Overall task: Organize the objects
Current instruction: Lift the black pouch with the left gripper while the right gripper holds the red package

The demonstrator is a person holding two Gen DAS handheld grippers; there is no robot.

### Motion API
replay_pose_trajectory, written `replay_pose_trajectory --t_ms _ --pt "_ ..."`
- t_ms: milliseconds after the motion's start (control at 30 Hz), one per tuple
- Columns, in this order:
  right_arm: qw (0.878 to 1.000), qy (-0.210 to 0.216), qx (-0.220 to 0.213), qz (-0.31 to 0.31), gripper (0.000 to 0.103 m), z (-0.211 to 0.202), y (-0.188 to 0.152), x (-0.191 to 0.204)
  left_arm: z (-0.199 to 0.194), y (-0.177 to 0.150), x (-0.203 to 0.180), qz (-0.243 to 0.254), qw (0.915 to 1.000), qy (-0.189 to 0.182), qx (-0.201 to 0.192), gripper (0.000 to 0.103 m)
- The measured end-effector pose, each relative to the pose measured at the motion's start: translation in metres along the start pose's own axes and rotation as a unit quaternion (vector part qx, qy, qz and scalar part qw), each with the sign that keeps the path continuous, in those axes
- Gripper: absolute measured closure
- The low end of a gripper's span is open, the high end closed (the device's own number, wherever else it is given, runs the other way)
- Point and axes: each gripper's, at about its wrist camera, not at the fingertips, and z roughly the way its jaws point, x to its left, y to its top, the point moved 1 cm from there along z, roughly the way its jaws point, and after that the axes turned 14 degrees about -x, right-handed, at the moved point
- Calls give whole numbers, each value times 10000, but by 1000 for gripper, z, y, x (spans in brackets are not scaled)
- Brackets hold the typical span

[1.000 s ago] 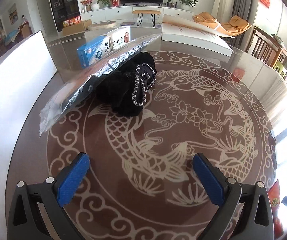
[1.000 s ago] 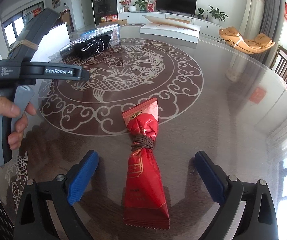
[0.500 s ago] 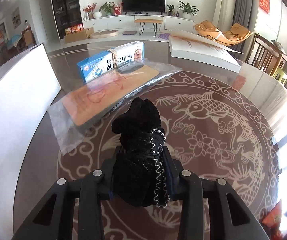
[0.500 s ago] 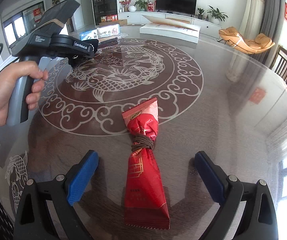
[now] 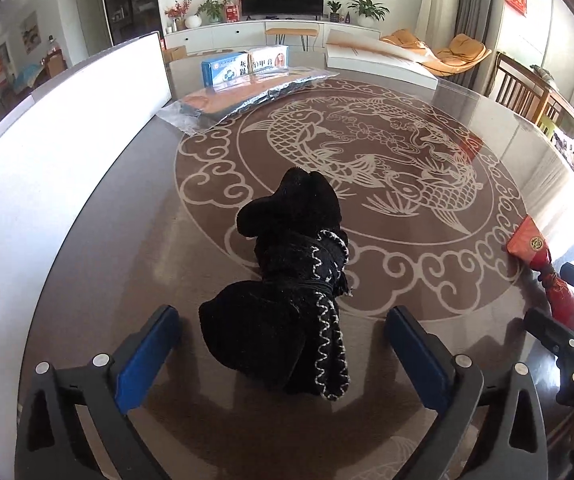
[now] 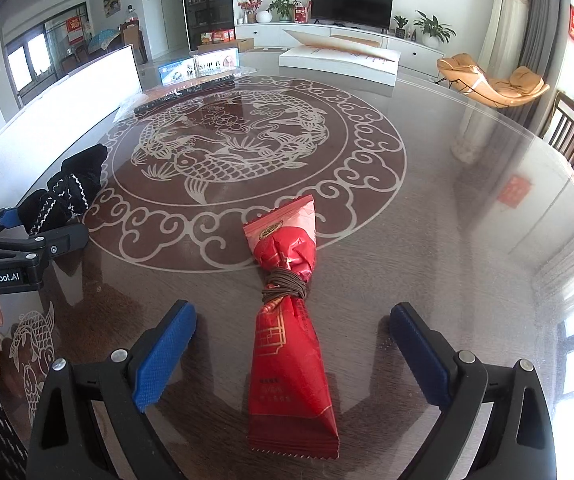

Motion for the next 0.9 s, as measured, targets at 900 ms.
replay_pose_trajectory --t_ms 900 --pt "10000 -39 40 8 0 1 0 -2 -4 -1 1 -13 10000 3 -20 0"
